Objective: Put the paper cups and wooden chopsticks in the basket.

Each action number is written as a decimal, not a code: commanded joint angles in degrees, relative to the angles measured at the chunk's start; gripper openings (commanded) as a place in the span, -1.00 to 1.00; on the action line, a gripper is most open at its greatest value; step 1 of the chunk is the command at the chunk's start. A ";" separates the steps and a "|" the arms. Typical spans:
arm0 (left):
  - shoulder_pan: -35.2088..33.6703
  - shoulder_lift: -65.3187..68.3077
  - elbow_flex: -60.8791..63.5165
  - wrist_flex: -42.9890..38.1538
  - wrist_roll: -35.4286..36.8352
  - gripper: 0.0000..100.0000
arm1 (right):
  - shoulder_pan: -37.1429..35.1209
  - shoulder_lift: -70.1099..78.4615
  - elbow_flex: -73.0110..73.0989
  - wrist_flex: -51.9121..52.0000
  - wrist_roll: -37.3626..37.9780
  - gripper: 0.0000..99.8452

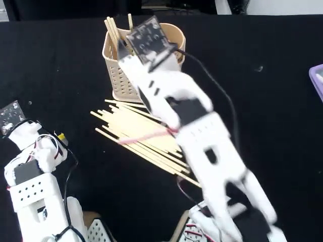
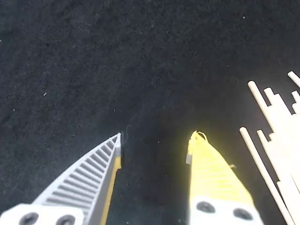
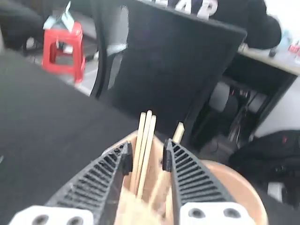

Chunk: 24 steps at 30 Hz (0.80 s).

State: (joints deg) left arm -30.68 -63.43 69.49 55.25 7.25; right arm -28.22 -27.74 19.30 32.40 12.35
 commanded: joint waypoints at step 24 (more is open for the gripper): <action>-0.31 0.18 -0.92 -0.88 0.00 -0.55 | -5.45 5.41 44.00 10.90 14.95 -0.61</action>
State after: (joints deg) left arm -30.68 -63.43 69.49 55.25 7.25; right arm -32.70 -24.22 65.19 43.82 25.89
